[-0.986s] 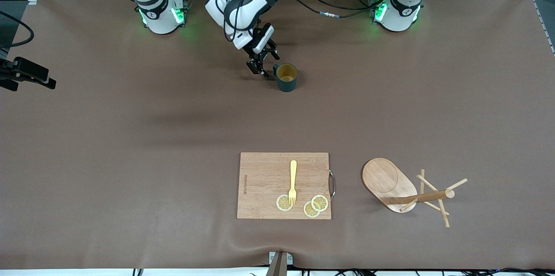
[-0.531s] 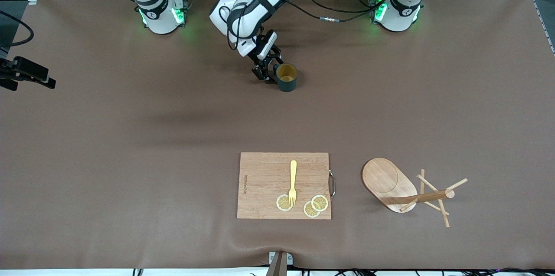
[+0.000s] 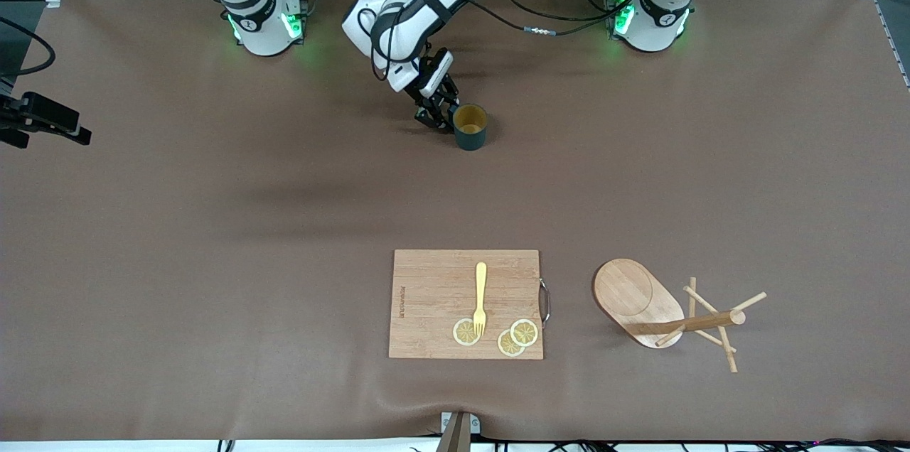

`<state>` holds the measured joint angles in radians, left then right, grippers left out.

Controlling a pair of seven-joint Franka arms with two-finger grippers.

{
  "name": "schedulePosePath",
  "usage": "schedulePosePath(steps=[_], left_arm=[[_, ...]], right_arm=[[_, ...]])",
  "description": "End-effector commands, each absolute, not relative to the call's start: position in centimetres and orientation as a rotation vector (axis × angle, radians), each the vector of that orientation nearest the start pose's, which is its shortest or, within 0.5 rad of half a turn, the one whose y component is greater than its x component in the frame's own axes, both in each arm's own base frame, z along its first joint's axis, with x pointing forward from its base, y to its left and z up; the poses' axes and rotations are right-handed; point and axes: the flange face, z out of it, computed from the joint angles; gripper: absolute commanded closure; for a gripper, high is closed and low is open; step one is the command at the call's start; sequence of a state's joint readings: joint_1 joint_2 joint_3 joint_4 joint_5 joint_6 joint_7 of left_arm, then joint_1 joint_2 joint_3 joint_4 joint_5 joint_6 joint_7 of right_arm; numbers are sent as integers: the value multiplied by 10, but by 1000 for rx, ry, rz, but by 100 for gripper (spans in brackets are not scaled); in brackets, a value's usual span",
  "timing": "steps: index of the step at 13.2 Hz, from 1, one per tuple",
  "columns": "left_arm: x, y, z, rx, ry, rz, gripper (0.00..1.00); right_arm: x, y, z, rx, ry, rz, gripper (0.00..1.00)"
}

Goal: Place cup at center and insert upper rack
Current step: 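Grasp the mug handle with the left gripper and lift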

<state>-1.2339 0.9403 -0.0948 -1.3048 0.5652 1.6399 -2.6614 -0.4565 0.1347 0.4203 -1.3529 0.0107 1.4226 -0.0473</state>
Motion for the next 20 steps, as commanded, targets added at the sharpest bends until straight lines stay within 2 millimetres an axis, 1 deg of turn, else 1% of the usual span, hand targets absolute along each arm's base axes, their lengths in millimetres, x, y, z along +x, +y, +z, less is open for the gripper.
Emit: schedulePosePath(steps=[1, 2, 5, 7, 8, 10, 12, 13, 14, 15, 16, 17, 19, 20], left_arm=[[226, -644, 161, -2241, -1422, -942, 100], [226, -645, 163, -2245, -1420, -937, 100], [233, -646, 179, -2277, -1387, -917, 100], [256, -641, 196, -2276, -1409, -892, 100], [271, -638, 209, -2282, -1416, -869, 100], [300, -631, 244, -2305, -1435, -814, 100], [332, -618, 289, -2326, -1485, -725, 100], [344, -612, 317, -2354, -1505, -687, 100], [358, -604, 341, -2372, -1530, -644, 100], [376, -593, 363, -2391, -1555, -595, 100], [389, -584, 384, -2423, -1573, -557, 100], [408, -571, 407, -2450, -1608, -508, 100], [439, -542, 444, -2498, -1648, -395, 100], [451, -531, 454, -2522, -1656, -346, 100]], right_arm=[[566, -39, 648, -3079, -7, 71, 0], [566, -39, 648, -3079, -9, 71, 0], [566, -38, 648, -3078, -9, 73, 0], [566, -37, 649, -3079, -12, 71, 0], [566, -35, 649, -3079, -14, 69, 0], [566, -36, 648, -3078, -14, 74, 0], [566, -36, 648, -3078, -14, 74, 0], [566, -35, 649, -3079, -14, 72, 0], [566, -35, 649, -3079, -14, 69, 0], [566, -35, 649, -3078, -14, 71, 0], [566, -35, 649, -3078, -14, 71, 0], [565, -34, 649, -3079, -17, 81, 0], [565, -34, 649, -3079, -17, 81, 0], [565, -35, 650, -3077, -15, 78, 0]])
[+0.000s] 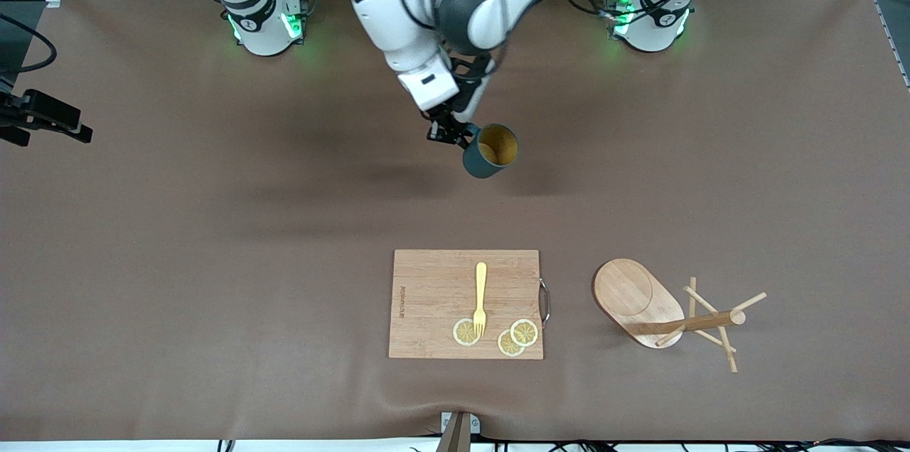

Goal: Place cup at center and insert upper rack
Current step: 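Carry the mug with the left gripper toward the wooden mug tree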

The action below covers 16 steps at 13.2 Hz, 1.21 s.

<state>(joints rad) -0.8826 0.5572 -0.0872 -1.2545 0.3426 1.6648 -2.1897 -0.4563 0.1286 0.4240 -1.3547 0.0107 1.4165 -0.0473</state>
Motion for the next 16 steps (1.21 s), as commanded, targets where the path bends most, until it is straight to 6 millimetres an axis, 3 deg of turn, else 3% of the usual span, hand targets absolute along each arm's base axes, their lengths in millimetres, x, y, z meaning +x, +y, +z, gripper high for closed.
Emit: schedulePosePath(steps=[1, 5, 10, 14, 16], left_arm=[[465, -517, 469, -2540, -1686, -301, 100], [507, -475, 507, -2612, -1810, -146, 100], [555, -404, 538, -2709, -1842, 74, 100], [591, -342, 555, -2783, -1893, 287, 100], [603, -321, 556, -2820, -1901, 378, 100]], right_arm=[[564, -36, 651, -3079, -12, 74, 0], [564, -34, 652, -3078, -15, 74, 0], [564, -35, 651, -3078, -13, 74, 0], [564, -34, 651, -3076, -15, 74, 0], [564, -34, 651, -3075, -16, 74, 0]])
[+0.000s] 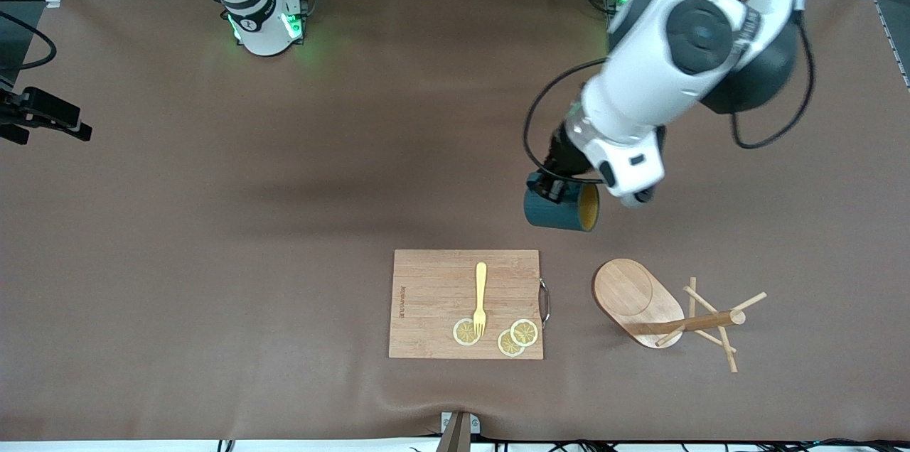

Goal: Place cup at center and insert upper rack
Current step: 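Carry the mug with the left gripper toward the wooden mug tree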

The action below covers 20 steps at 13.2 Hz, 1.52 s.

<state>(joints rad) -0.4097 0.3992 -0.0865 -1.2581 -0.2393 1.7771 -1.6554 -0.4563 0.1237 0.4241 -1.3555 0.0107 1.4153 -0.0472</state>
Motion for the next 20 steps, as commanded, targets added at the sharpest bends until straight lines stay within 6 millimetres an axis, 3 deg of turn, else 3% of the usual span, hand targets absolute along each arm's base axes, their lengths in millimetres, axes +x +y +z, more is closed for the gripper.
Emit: schedulePosePath(steps=[1, 6, 12, 18, 20], left_arm=[[608, -312, 556, -2837, -1899, 396, 100], [627, -274, 560, -2916, -1916, 528, 100], [640, -243, 561, -3013, -1906, 667, 100], [650, -224, 539, -3068, -1845, 882, 100], [657, -200, 530, -3073, -1833, 999, 100]], right_arm=[[564, -34, 651, -3075, -16, 74, 0], [564, -35, 652, -3073, -14, 74, 0], [563, -35, 652, -3073, -14, 83, 0], [562, -33, 653, -3073, -17, 88, 0], [562, -33, 653, -3073, -19, 88, 0]])
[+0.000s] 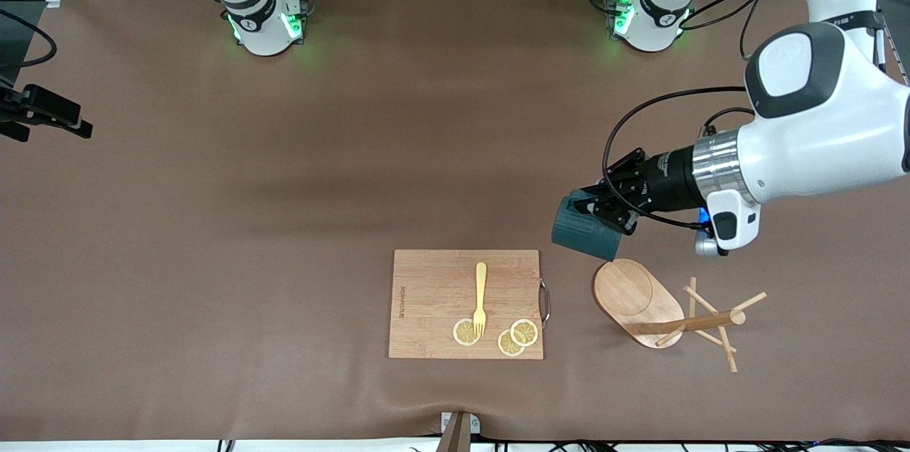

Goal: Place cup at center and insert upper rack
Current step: 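Carry the mug with the left gripper toward the wooden mug tree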

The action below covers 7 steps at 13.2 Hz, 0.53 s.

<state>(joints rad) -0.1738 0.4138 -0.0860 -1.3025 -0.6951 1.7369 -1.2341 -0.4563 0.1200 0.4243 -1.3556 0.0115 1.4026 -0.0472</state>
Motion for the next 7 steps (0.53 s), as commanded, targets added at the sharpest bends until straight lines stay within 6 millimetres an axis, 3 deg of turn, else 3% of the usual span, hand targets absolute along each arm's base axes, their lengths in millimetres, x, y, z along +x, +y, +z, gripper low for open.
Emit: schedulePosePath(steps=[1, 3, 7], left_arm=[[661, -185, 526, 2099, 1244, -725, 100], [668, -158, 516, 2038, 1201, -784, 100], [680, -125, 494, 1956, 1145, -836, 100]], right_arm=[[562, -32, 653, -3073, -21, 88, 0], [562, -32, 653, -3073, -21, 88, 0], [561, -31, 653, -3074, -22, 91, 0]])
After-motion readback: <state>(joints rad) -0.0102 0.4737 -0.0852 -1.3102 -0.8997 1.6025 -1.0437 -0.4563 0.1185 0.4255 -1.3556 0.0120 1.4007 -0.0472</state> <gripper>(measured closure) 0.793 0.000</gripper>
